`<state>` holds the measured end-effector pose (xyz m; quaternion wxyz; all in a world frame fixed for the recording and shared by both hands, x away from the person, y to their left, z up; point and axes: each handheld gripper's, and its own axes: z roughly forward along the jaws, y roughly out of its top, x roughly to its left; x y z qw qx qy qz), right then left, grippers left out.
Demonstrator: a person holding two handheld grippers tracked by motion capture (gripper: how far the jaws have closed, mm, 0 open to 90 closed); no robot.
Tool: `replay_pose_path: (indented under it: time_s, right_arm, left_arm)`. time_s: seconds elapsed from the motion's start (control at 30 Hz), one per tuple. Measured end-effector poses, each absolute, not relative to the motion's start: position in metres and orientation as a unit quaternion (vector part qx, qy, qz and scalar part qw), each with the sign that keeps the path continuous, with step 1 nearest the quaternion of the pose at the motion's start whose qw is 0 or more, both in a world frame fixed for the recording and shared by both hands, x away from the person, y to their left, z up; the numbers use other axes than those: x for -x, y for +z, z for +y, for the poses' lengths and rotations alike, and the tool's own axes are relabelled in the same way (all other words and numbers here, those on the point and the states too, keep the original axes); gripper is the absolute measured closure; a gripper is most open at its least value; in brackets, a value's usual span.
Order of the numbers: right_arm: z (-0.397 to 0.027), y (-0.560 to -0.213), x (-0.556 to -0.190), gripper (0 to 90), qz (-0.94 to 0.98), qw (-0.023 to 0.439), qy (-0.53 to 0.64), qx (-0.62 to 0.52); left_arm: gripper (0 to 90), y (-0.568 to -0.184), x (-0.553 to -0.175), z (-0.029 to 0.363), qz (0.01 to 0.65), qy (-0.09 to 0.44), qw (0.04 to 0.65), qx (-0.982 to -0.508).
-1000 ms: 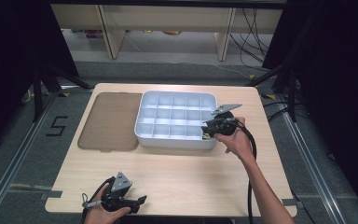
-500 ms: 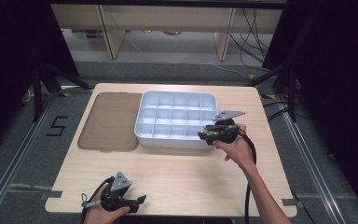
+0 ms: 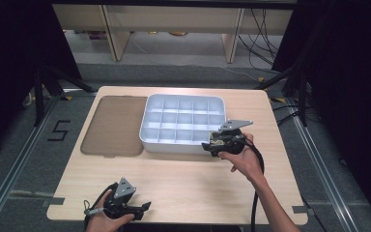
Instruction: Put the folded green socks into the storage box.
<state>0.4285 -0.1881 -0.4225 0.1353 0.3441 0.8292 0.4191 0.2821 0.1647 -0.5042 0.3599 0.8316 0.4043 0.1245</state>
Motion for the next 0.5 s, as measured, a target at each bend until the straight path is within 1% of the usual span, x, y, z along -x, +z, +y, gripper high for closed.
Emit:
replay_pose_path:
  time_s: [0.07, 0.1, 0.13, 0.3, 0.43, 0.5]
  right_arm:
    - [-0.187, -0.423, -0.426, 37.7, 0.833, 0.129, 0.416, -0.343]
    - [-0.186, -0.424, -0.426, 37.4, 0.832, 0.136, 0.421, -0.336]
    - [-0.186, -0.423, -0.424, 37.2, 0.834, 0.128, 0.416, -0.34]
    - [-0.183, -0.426, -0.417, 36.3, 0.832, 0.118, 0.42, -0.341]
    - [-0.182, -0.428, -0.417, 36.1, 0.84, 0.12, 0.421, -0.321]
    - [-0.181, -0.429, -0.414, 36.0, 0.835, 0.118, 0.422, -0.332]
  left_arm:
    - [24.7, -0.503, -0.282, 0.166, 0.398, 0.122, 0.357, -0.837]
    - [24.6, -0.503, -0.282, 0.166, 0.396, 0.122, 0.357, -0.837]
    - [24.7, -0.503, -0.282, 0.166, 0.397, 0.123, 0.357, -0.837]
    - [24.6, -0.503, -0.282, 0.167, 0.394, 0.125, 0.36, -0.837]
    - [24.7, -0.504, -0.281, 0.165, 0.404, 0.125, 0.362, -0.83]
    - [24.6, -0.504, -0.281, 0.166, 0.404, 0.125, 0.363, -0.83]
